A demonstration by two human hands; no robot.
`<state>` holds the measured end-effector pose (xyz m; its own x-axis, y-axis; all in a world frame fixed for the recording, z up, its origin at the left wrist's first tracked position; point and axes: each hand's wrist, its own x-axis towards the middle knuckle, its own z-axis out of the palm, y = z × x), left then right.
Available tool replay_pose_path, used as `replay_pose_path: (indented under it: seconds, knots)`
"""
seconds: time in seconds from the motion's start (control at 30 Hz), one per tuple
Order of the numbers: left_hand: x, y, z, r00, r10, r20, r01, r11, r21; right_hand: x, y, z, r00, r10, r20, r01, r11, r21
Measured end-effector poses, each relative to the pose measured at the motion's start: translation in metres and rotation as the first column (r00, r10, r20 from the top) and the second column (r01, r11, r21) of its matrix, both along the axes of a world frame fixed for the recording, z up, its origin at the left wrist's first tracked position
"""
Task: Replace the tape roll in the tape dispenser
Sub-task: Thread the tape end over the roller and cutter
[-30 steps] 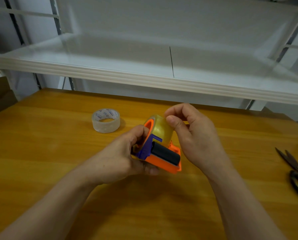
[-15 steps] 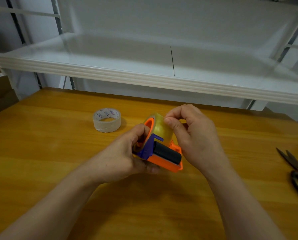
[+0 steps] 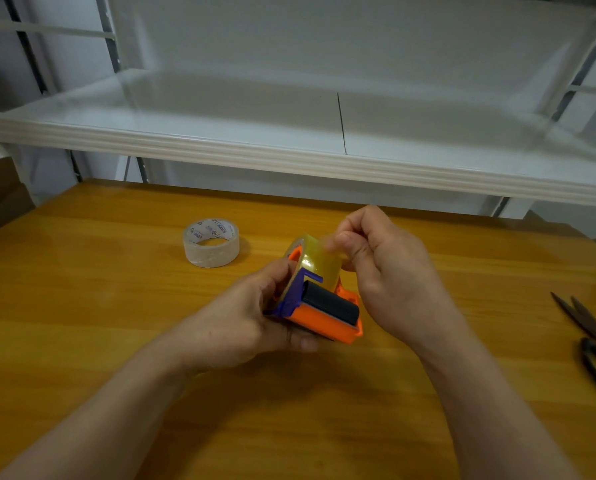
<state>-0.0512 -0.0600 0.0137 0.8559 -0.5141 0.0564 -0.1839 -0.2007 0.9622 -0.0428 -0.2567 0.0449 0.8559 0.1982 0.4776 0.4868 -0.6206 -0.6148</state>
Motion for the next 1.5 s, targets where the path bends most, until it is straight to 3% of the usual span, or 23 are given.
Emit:
replay_pose_path:
  seconds: [0.23, 0.6, 0.83, 1.2, 1.5]
  knots:
    - [0.001, 0.001, -0.002, 1.000, 0.012, -0.007, -0.012, 0.998, -0.055, -0.002, 0.001, 0.005, 0.999, 0.010, -0.050, -0.006, 0.997, 0.071]
    - [-0.003, -0.011, -0.005, 0.995, 0.028, -0.100, -0.041, 0.990, -0.136, -0.004, 0.005, 0.003, 0.998, -0.028, -0.053, 0.030, 0.999, 0.025]
    - [-0.005, -0.013, -0.002, 0.994, 0.017, -0.109, -0.032, 0.991, -0.132, -0.002, 0.009, 0.001, 0.995, 0.001, -0.102, 0.017, 0.985, 0.171]
    - [-0.002, -0.011, -0.005, 0.995, 0.044, -0.088, -0.060, 0.981, -0.182, -0.005, 0.011, 0.006, 0.999, -0.020, -0.048, 0.034, 0.953, 0.300]
    - [0.002, -0.007, -0.009, 0.993, 0.025, -0.113, -0.047, 0.979, -0.196, -0.007, 0.004, 0.012, 0.998, 0.040, 0.042, -0.049, 0.966, 0.253]
